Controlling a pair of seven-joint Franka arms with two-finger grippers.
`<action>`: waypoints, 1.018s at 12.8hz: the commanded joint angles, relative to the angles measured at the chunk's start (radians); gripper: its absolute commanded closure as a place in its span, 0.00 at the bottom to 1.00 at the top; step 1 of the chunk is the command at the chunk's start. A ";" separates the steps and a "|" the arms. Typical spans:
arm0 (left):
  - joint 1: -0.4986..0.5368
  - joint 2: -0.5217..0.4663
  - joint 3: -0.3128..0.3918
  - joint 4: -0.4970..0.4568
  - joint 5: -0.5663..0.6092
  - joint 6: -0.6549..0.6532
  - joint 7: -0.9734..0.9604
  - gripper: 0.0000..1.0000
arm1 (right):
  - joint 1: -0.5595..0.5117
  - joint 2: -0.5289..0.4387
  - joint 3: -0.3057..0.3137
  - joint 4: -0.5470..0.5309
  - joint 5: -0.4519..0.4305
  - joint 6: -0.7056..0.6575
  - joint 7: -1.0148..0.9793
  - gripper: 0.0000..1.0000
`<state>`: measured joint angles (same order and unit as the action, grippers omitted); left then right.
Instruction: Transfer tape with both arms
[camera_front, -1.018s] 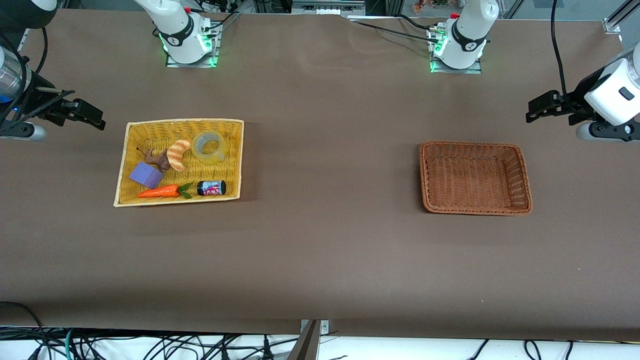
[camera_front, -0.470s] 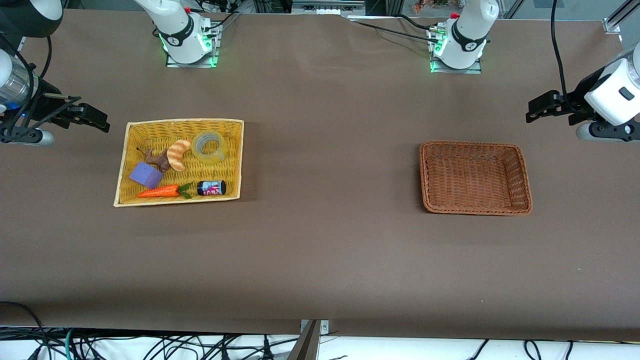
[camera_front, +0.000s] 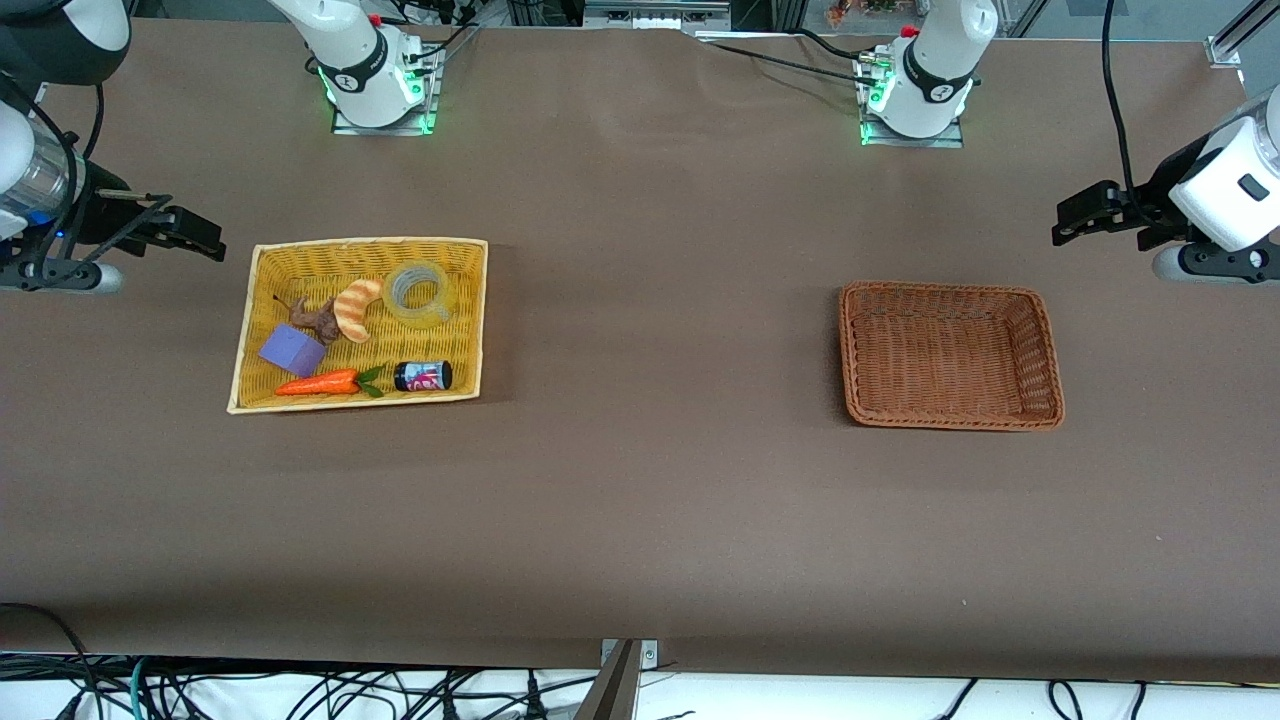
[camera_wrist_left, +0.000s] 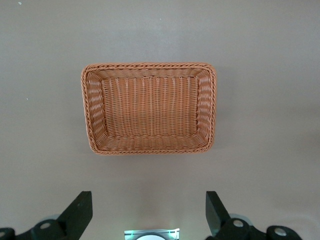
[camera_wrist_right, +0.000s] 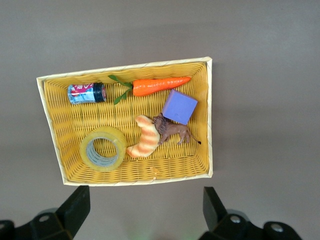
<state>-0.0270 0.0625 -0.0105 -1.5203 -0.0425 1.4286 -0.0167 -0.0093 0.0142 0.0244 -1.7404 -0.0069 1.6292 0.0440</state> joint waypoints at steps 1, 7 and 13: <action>0.007 0.005 0.000 0.012 -0.031 0.001 0.014 0.00 | -0.011 0.009 0.014 0.022 -0.005 -0.020 -0.030 0.00; 0.007 0.005 0.000 0.012 -0.031 0.001 0.014 0.00 | -0.011 0.010 0.015 0.021 -0.005 -0.020 -0.032 0.00; 0.007 0.007 0.000 0.012 -0.031 0.001 0.014 0.00 | 0.076 0.036 0.045 0.007 -0.010 -0.028 -0.036 0.00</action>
<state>-0.0270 0.0627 -0.0105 -1.5203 -0.0425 1.4286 -0.0167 0.0097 0.0273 0.0555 -1.7401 -0.0065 1.6150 0.0166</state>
